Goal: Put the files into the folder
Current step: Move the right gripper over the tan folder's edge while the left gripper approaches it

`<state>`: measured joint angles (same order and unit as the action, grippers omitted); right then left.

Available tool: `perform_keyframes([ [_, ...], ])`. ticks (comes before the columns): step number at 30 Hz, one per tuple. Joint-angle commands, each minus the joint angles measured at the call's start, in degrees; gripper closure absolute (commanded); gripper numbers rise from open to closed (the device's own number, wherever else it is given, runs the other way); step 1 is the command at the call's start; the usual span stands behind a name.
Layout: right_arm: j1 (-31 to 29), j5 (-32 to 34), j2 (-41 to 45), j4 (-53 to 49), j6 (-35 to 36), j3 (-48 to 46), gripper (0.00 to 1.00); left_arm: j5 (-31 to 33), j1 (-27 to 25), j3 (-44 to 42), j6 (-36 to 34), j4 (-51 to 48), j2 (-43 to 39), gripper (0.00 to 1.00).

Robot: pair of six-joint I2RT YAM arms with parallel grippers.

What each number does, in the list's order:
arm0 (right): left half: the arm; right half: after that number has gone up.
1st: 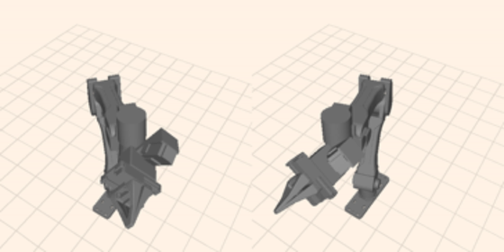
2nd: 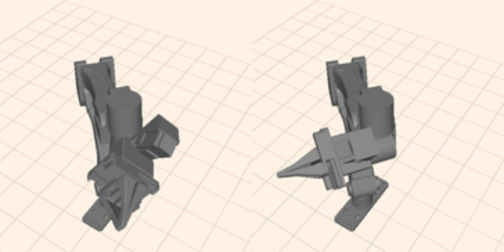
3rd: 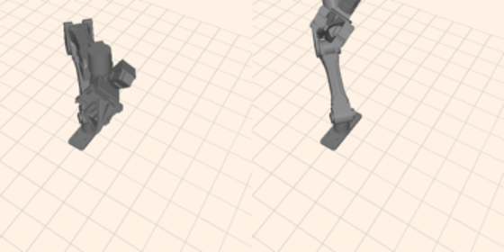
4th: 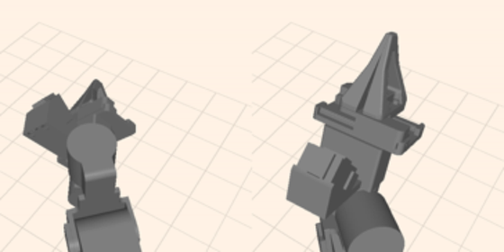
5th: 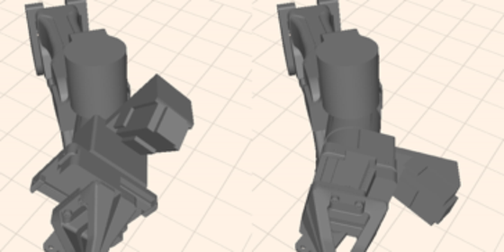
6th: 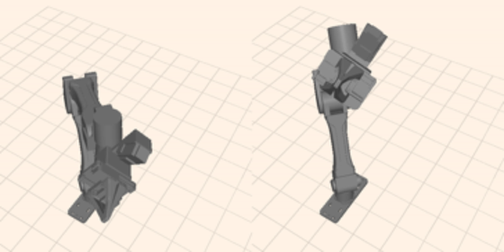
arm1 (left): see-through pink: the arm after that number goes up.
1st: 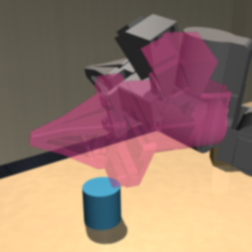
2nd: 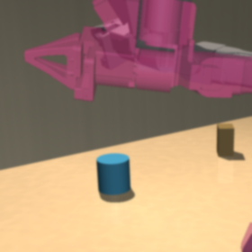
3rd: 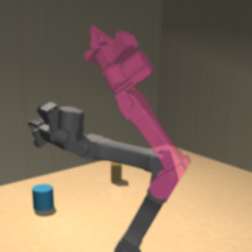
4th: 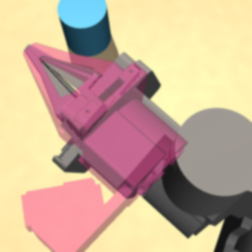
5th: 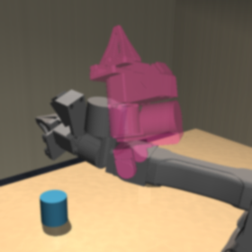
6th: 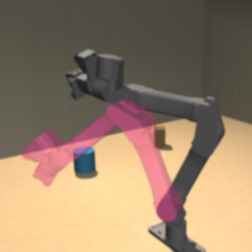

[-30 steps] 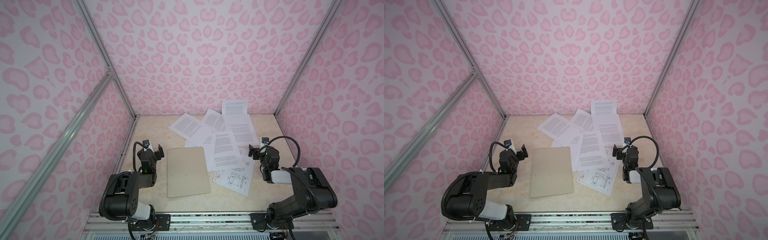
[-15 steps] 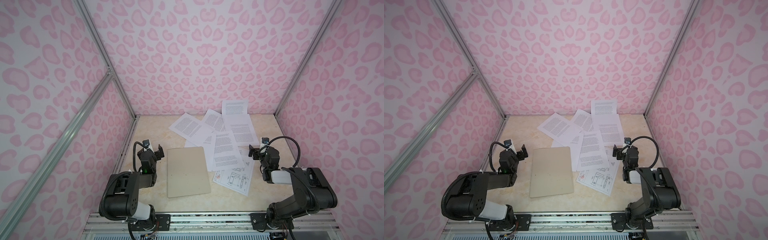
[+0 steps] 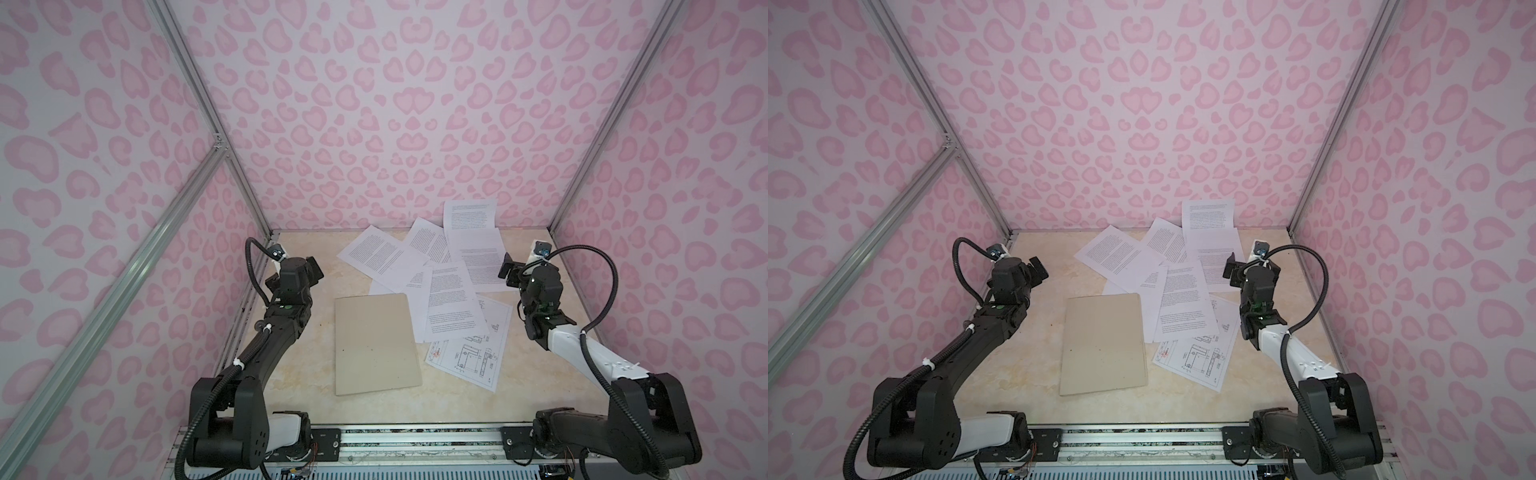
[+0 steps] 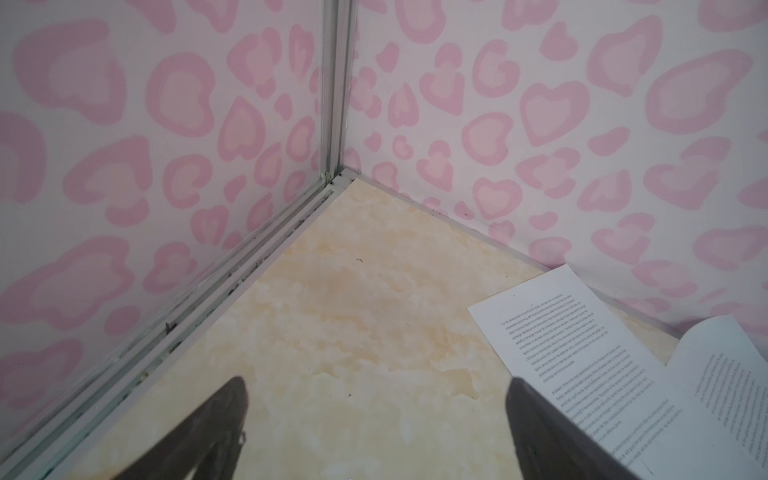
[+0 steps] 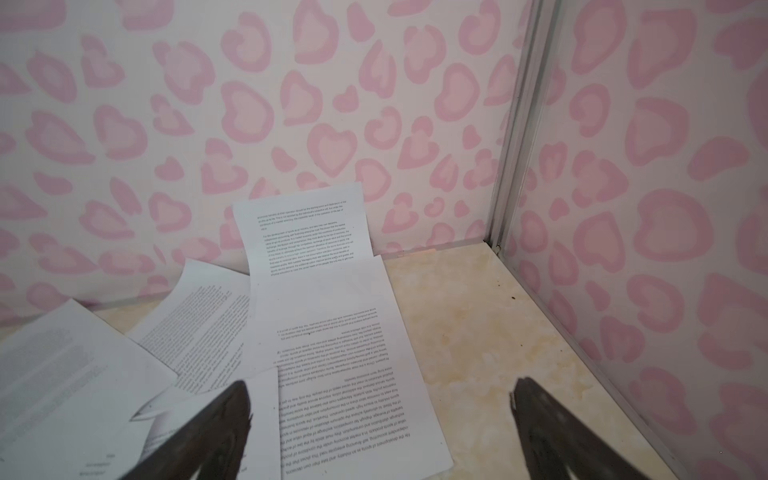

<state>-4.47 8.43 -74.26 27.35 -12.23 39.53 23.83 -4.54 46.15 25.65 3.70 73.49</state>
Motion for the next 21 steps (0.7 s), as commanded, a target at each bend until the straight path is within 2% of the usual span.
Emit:
perform_keyframes([
  [1, 5.7, -19.4, -3.0, -9.9, -19.8, 1.8, 0.01, -9.6, -0.6, -1.2, 9.9, -21.1, -3.6, 0.02],
  [2, 6.7, -27.1, -4.8, -7.8, -21.6, 2.0, 0.01, -12.8, -0.9, -1.9, 10.2, -23.4, -5.1, 0.02],
  [4, 3.8, -27.4, -5.8, -9.1, -22.8, 2.8, 0.01, -16.9, -1.8, -3.4, 10.6, -27.1, -7.5, 0.00],
  [6, -2.2, -24.5, -6.1, -14.3, -19.8, 4.8, 0.01, -20.9, -2.7, -4.8, 10.6, -29.9, -9.4, 0.05],
  [8, -8.9, -21.7, -6.6, -18.5, -17.1, 6.0, 0.01, -23.7, -3.1, -5.9, 11.5, -32.3, -10.4, 0.16],
  [11, -15.8, -24.4, -8.8, -19.5, -17.2, 6.5, 0.06, -27.5, -3.3, -7.6, 12.8, -33.0, -9.0, 0.32],
  [15, -23.1, -27.8, -12.3, -18.7, -18.3, 6.9, 0.13, -26.8, -4.1, -9.0, 14.3, -32.3, -4.2, 0.44],
  [19, -28.8, -28.7, -16.6, -18.6, -18.1, 8.4, 0.14, -29.1, -4.3, -10.6, 14.3, -28.2, -1.8, 0.47],
  [21, -30.7, -30.2, -18.8, -17.3, -18.8, 8.6, 0.15, -28.2, -4.6, -10.8, 14.3, -27.6, -1.1, 0.47],
])
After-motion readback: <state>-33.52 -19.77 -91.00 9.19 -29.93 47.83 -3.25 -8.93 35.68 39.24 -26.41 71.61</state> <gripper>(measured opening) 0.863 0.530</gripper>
